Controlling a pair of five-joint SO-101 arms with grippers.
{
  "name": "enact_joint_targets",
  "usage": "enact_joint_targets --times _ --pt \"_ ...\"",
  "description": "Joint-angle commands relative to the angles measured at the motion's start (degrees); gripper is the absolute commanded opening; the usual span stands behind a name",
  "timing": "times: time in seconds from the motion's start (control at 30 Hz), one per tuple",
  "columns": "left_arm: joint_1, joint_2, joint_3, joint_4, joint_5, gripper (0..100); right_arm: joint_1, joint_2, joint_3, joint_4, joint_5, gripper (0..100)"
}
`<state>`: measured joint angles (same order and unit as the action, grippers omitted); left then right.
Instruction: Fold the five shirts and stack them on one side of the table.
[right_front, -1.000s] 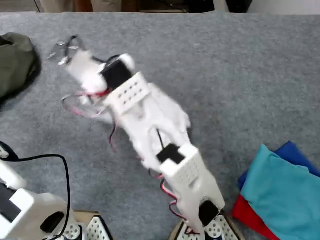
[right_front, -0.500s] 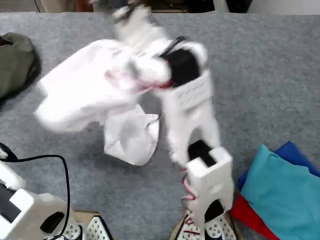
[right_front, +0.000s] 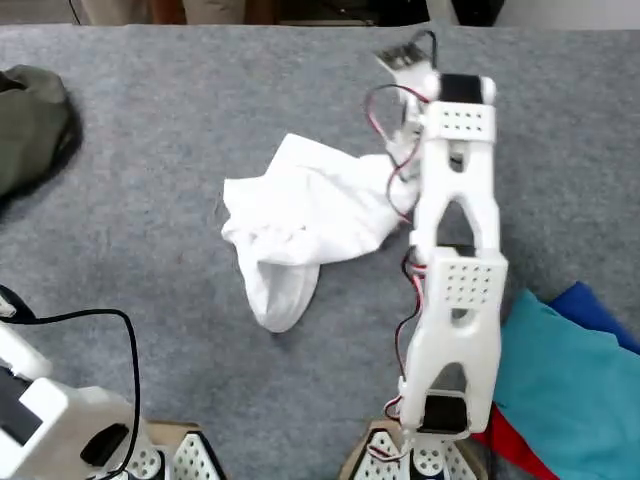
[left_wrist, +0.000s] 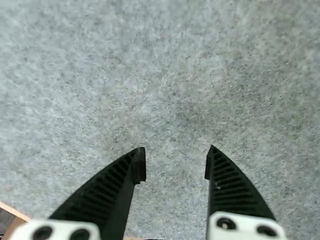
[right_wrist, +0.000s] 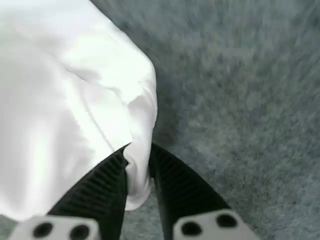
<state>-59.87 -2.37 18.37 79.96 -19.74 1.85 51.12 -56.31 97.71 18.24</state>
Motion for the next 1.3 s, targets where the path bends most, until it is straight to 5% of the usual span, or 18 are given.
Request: enact_joint_targets --times 0.0,0.2,0.43,0.93,1.27 --pt "0.0 -2.5 -0.2 0.1 -0.4 20 5.6 1.5 -0.4 -0.5 1.0 0.9" --pt "0.3 -2.5 -0.2 0.1 -1.1 20 13.7 2.0 -0.1 -0.5 5.7 0.7" --pt "8.4 -2.5 0.1 3.5 -2.8 20 19.6 2.0 0.1 -0.5 9.1 0.9" --pt "51.9 -2.1 -7.2 5.2 14.3 20 27.6 1.7 -7.1 2.8 13.4 19.2" --pt "74.0 -2.0 0.7 -14.7 28.0 20 23.6 1.7 -16.0 4.6 13.4 19.2"
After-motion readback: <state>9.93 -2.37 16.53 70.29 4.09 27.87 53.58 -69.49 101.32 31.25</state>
